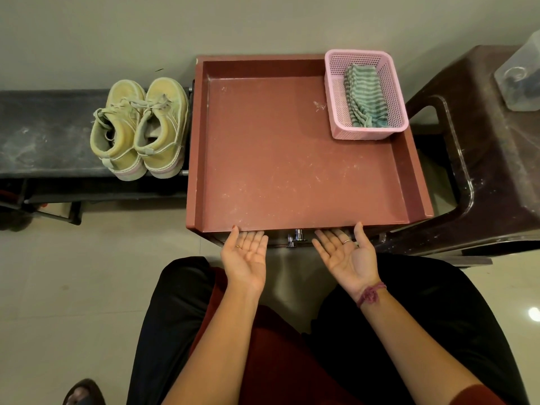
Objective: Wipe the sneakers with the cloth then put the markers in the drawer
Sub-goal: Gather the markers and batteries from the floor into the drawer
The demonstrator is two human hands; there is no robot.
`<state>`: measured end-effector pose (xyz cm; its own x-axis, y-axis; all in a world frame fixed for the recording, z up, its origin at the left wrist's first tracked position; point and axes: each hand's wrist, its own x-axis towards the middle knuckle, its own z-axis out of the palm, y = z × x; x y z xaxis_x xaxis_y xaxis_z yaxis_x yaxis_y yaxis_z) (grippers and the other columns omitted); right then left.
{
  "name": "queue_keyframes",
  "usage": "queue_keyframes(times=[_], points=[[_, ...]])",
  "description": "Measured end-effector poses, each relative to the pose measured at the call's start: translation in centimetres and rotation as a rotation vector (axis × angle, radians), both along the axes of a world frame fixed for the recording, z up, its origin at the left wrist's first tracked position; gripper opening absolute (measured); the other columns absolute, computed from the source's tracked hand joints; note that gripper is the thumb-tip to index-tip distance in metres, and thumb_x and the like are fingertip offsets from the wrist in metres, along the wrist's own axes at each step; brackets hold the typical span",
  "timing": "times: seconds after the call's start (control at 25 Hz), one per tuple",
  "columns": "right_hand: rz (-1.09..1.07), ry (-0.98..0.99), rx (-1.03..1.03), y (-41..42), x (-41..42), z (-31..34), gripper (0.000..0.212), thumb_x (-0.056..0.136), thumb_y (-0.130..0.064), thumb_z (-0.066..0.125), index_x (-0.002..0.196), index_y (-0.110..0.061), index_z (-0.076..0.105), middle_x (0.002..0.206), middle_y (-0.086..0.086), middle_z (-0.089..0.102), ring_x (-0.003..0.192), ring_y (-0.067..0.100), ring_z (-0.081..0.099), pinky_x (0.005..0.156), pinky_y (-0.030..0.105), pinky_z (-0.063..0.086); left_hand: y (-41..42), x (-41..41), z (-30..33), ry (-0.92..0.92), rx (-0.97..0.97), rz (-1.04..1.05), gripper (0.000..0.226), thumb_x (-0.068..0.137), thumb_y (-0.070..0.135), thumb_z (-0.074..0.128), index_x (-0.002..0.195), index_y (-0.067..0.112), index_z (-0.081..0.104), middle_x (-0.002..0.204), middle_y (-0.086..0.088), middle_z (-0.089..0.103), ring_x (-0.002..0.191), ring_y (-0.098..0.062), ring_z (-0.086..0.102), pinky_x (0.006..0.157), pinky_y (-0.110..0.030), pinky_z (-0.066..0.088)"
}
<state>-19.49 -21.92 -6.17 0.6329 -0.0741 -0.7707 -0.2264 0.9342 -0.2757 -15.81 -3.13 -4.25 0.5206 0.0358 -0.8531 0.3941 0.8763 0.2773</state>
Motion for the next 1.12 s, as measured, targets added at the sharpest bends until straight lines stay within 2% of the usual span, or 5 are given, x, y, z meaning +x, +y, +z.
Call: queue_keyframes(times=[0.12, 0.44, 0.6, 0.8, 1.12], points=[[-0.007, -0.008, 0.003, 0.1, 0.0, 0.0, 0.078, 0.090, -0.053, 0.046, 0.149, -0.008, 0.022, 0.143, 0.017, 0.040, 0.119, 0.030, 0.049, 0.101, 0.045, 0.040, -0.1, -0.2, 0.1, -0.002, -0.017, 0.023, 0.059, 0.097, 0.022, 0.052, 0.144, -0.004, 0.029, 0.146, -0.024, 0.038, 0.135, -0.037, 0.038, 0.112, -0.046, 0.034], [0.009, -0.016, -0.011, 0.2, -0.2, 0.0, 0.079, 0.089, -0.054, 0.046, 0.149, -0.009, 0.020, 0.150, 0.015, 0.033, 0.123, 0.028, 0.047, 0.102, 0.044, 0.040, 0.2, -0.3, 0.1, -0.021, -0.009, -0.017, 0.060, 0.097, 0.026, 0.051, 0.144, -0.004, 0.029, 0.145, -0.024, 0.038, 0.135, -0.037, 0.039, 0.112, -0.046, 0.034], [0.018, -0.014, -0.009, 0.2, -0.3, 0.1, 0.078, 0.091, -0.055, 0.044, 0.150, -0.009, 0.019, 0.152, 0.015, 0.030, 0.134, 0.028, 0.039, 0.101, 0.045, 0.040, 0.2, -0.3, 0.3, -0.030, -0.002, -0.049, 0.058, 0.096, 0.028, 0.052, 0.141, -0.004, 0.034, 0.144, -0.023, 0.040, 0.135, -0.036, 0.040, 0.112, -0.045, 0.034], [0.021, -0.012, -0.007, 0.3, -0.2, 0.6, 0.084, 0.090, -0.056, 0.043, 0.150, -0.007, 0.011, 0.154, 0.016, 0.023, 0.139, 0.029, 0.031, 0.106, 0.048, 0.034, 0.4, -0.3, 0.5, -0.061, -0.032, -0.082, 0.072, 0.095, 0.035, 0.051, 0.149, -0.002, 0.019, 0.151, -0.022, 0.030, 0.140, -0.034, 0.031, 0.115, -0.045, 0.028], [0.016, -0.044, 0.004, 0.0, -0.5, 2.3, 0.098, 0.084, -0.063, 0.048, 0.149, -0.001, 0.008, 0.153, 0.022, 0.021, 0.139, 0.034, 0.030, 0.111, 0.048, 0.032, 0.4, -0.6, 1.2, -0.106, -0.077, -0.131, 0.083, 0.092, 0.042, 0.054, 0.151, 0.003, 0.012, 0.156, -0.020, 0.021, 0.142, -0.033, 0.028, 0.114, -0.048, 0.029]])
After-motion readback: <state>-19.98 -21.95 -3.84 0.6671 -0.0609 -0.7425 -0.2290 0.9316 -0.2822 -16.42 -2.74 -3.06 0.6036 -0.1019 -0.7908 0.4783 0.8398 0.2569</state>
